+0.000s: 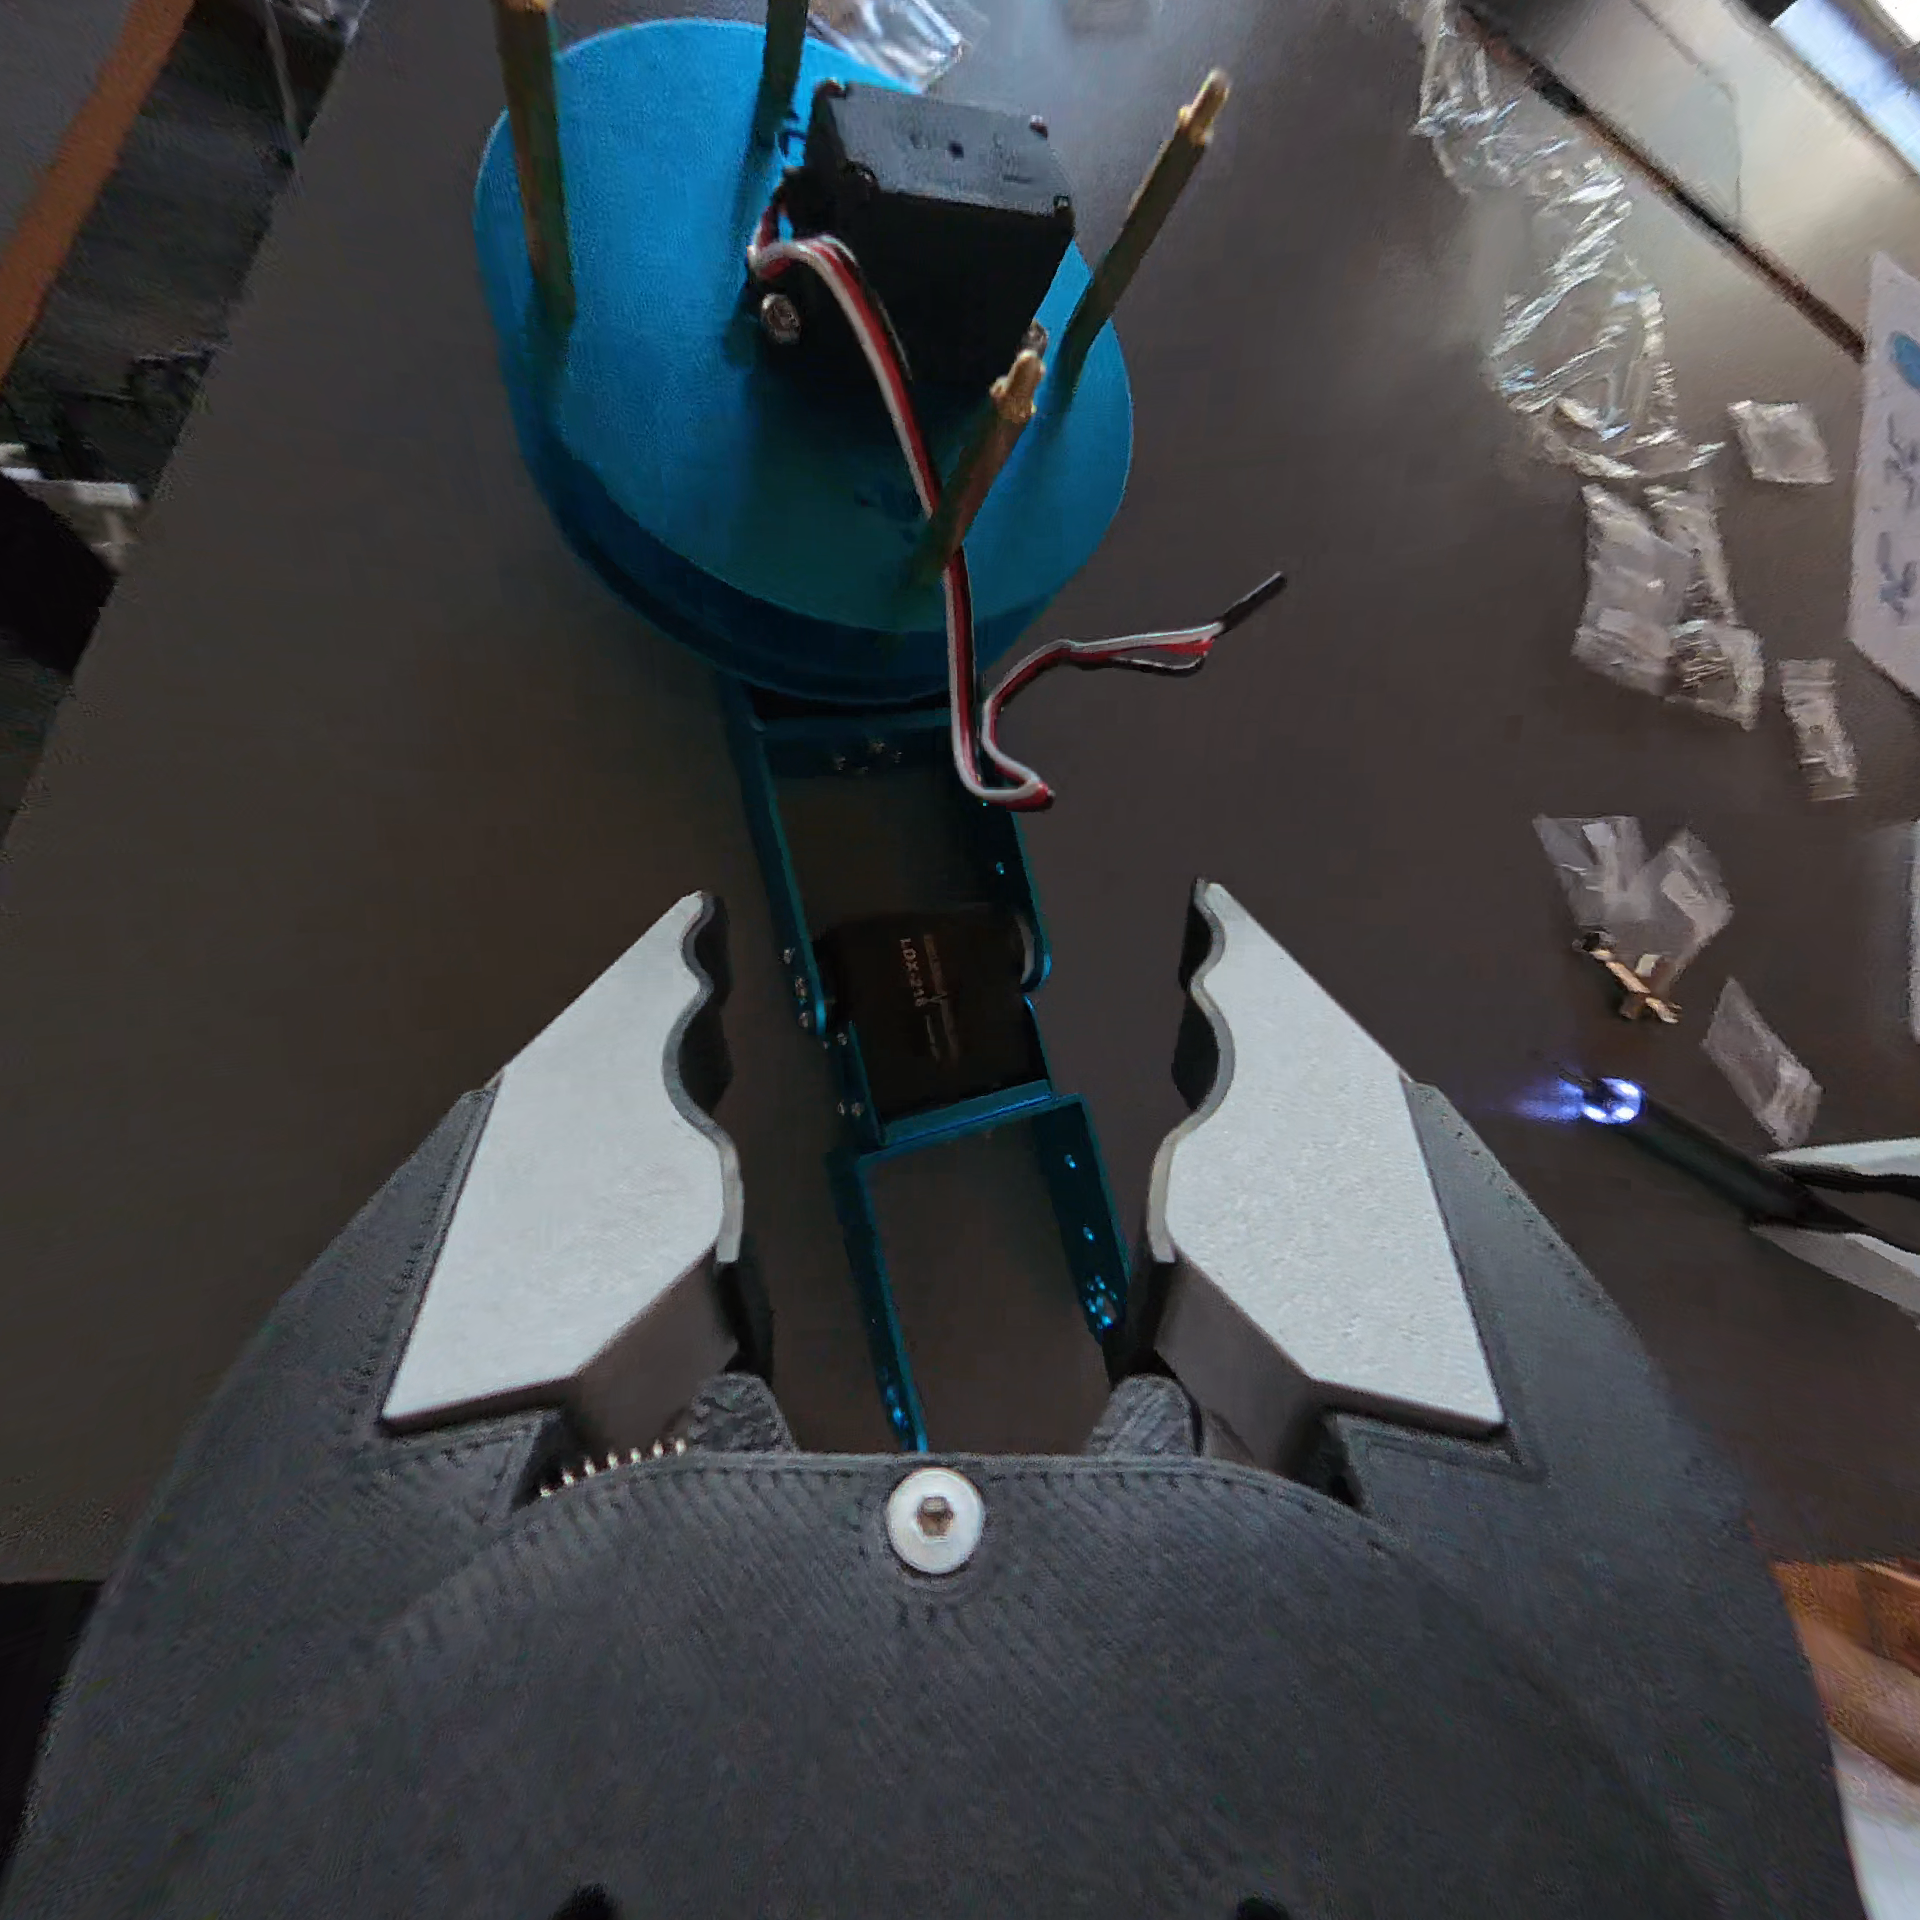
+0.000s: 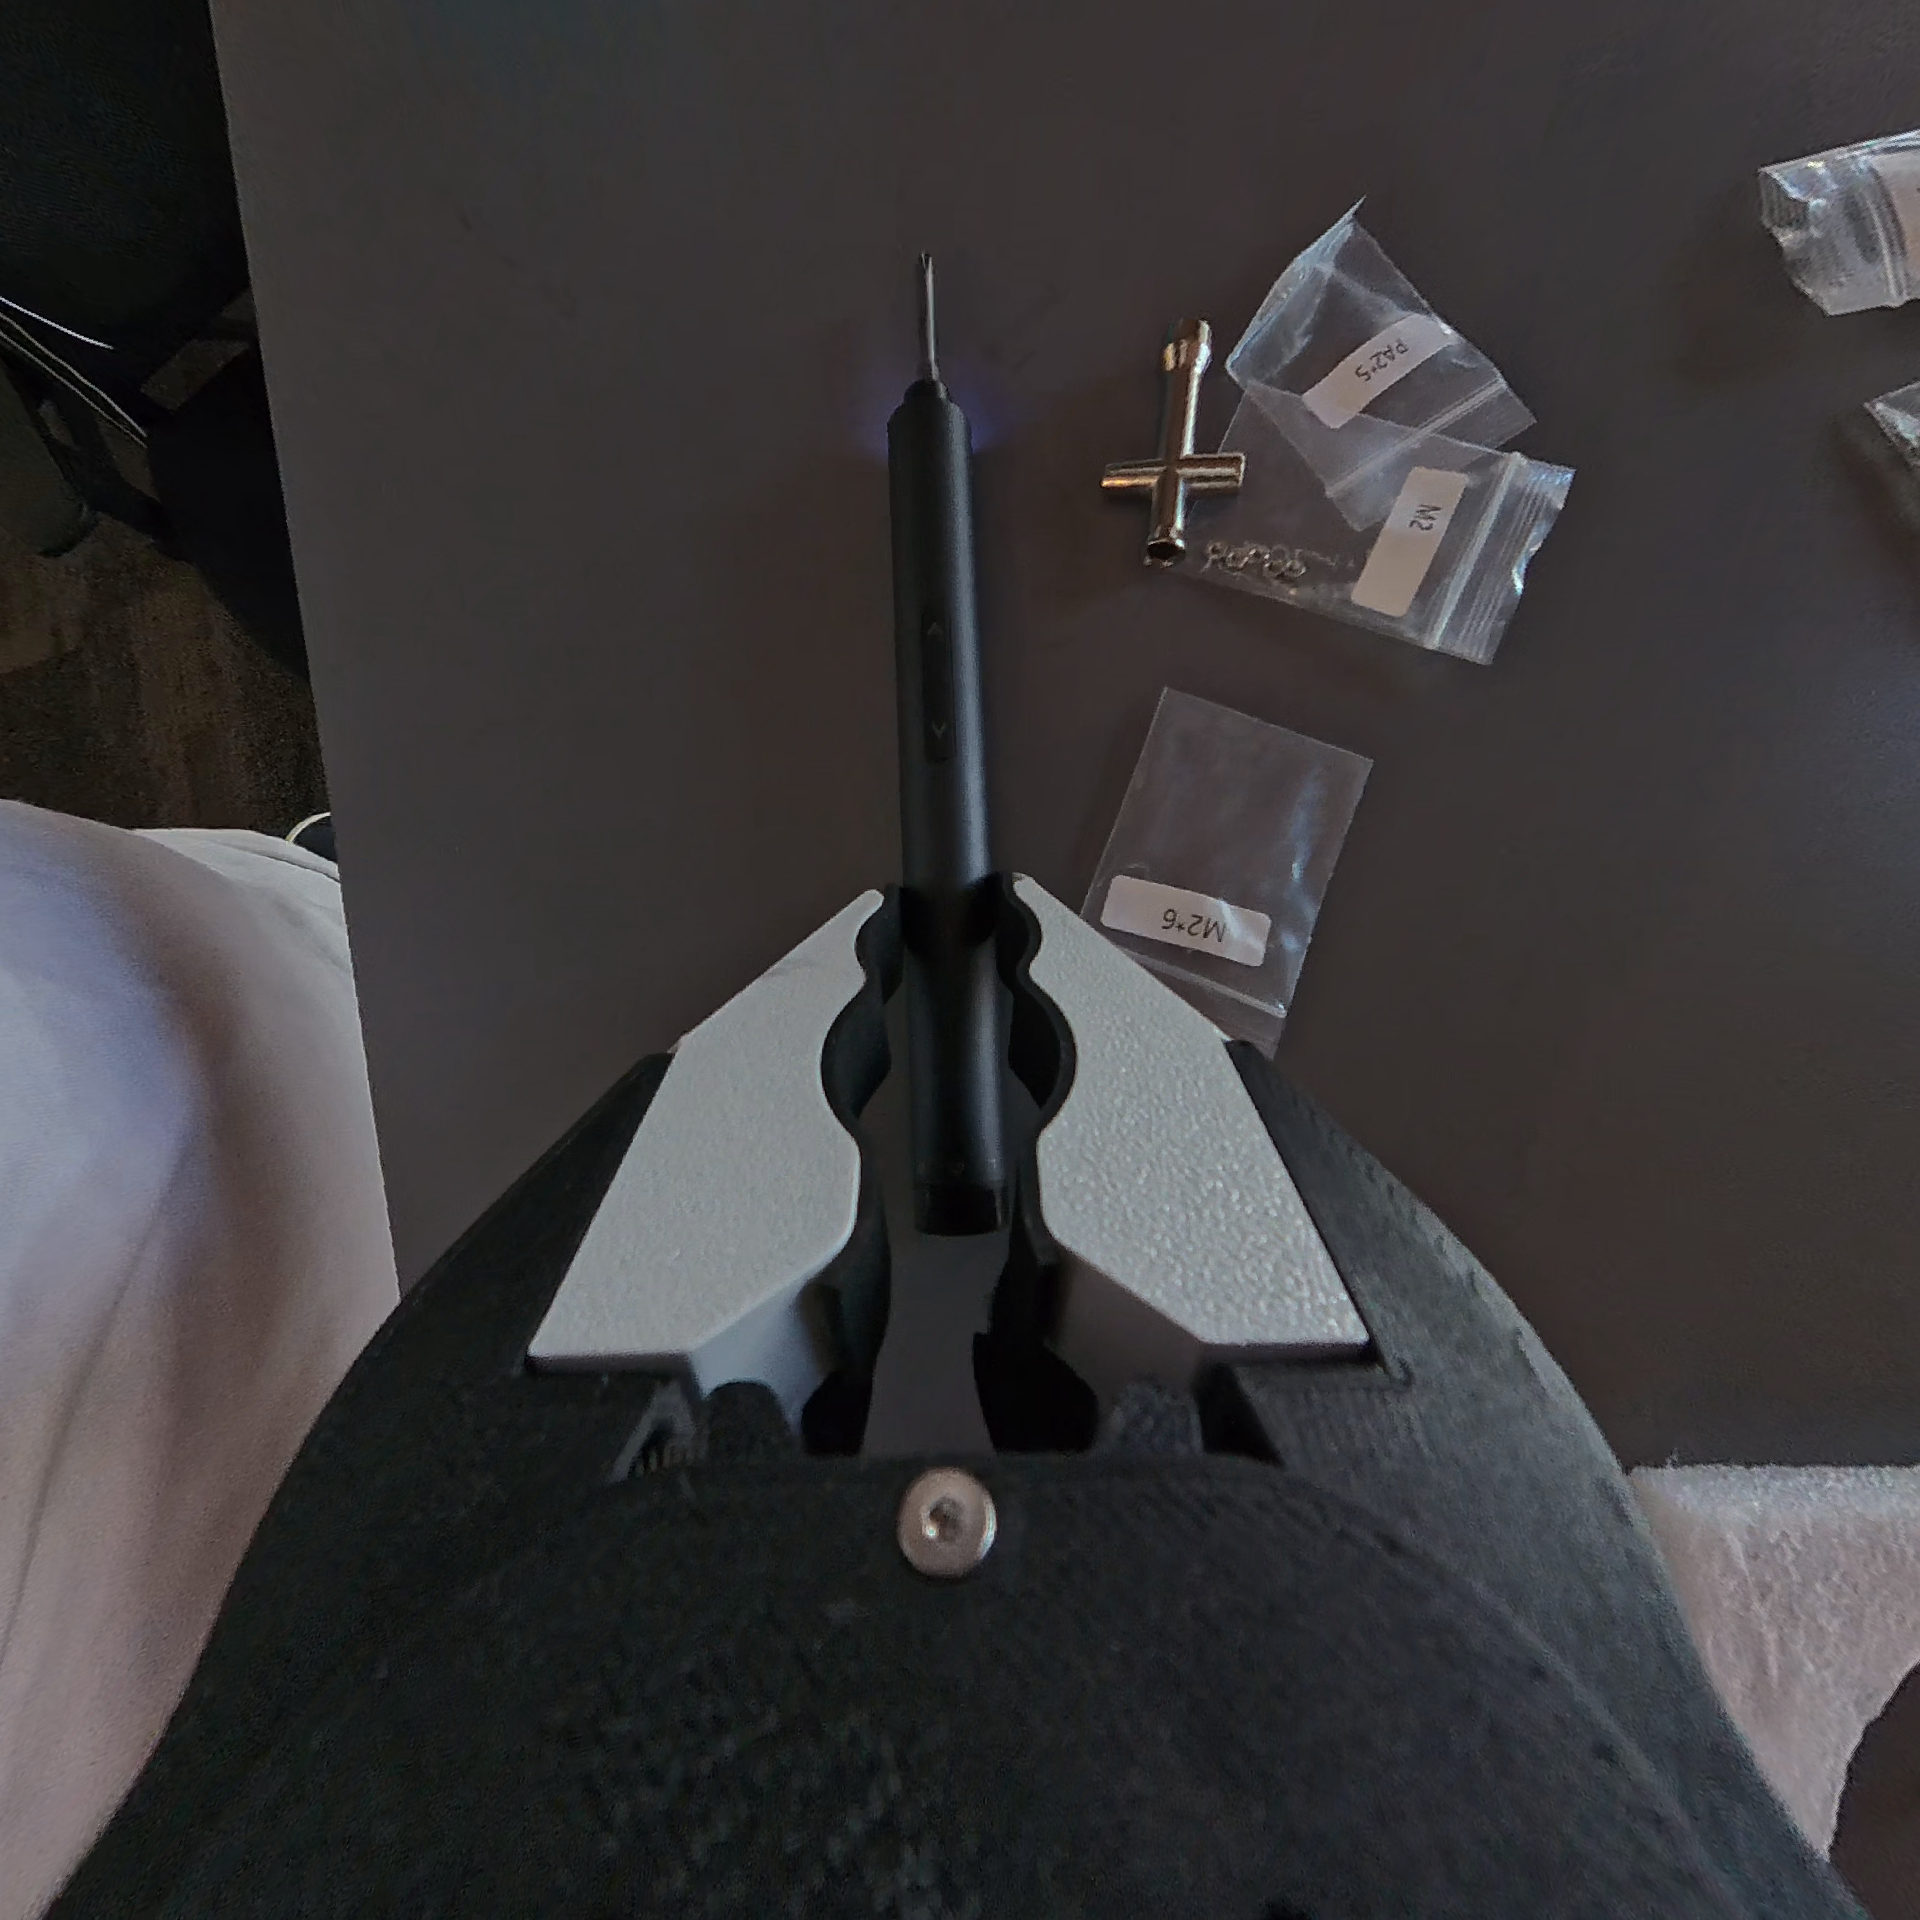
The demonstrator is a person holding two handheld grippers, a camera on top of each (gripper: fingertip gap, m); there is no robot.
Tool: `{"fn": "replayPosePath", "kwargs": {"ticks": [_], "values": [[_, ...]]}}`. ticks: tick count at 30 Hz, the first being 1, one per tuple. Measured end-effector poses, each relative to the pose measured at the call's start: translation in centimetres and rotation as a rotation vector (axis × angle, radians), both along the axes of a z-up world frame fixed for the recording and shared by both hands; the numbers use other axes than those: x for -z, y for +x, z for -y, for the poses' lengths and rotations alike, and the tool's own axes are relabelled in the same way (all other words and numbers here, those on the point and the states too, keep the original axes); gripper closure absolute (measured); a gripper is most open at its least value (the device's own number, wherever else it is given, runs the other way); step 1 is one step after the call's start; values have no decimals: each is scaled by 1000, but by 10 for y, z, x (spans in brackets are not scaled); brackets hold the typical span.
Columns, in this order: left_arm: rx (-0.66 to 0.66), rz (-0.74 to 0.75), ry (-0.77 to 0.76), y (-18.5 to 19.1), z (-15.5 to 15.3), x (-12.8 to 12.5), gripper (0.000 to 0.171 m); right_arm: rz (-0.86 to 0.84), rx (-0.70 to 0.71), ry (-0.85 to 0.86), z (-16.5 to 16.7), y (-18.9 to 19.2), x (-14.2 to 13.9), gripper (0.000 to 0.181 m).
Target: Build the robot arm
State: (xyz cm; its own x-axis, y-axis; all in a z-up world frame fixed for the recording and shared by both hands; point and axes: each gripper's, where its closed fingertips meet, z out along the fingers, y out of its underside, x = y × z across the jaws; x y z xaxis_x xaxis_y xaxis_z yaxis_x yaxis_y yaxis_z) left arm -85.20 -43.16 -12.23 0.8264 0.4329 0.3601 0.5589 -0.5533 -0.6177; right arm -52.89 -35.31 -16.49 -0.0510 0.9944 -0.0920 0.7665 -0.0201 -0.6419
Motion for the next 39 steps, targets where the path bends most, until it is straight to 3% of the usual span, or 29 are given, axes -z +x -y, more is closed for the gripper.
{"fn": "replayPosePath", "kwargs": {"ticks": [4,9,13,19,27,32,35,39], "values": [[-7,-138,-188,-6,-10,23,80,-11,-3,-4,0,0,0,163],[16,-159,-302,-14,-19,39,100,-21,-7,8,0,0,0,164],[67,-166,-352,-13,-20,45,102,-28,-5,8,0,0,0,164],[223,-194,-323,-1,-24,45,103,-31,-3,4,0,0,0,163],[662,-259,-338,51,-41,46,103,-17,27,16,1,4,0,163],[890,-304,-373,61,-54,46,104,-7,52,23,3,4,1,163],[922,-250,-318,57,-56,41,107,-8,49,-21,11,0,0,162],[818,-89,-132,47,-42,15,103,-37,18,-29,17,-11,-1,148]]}}
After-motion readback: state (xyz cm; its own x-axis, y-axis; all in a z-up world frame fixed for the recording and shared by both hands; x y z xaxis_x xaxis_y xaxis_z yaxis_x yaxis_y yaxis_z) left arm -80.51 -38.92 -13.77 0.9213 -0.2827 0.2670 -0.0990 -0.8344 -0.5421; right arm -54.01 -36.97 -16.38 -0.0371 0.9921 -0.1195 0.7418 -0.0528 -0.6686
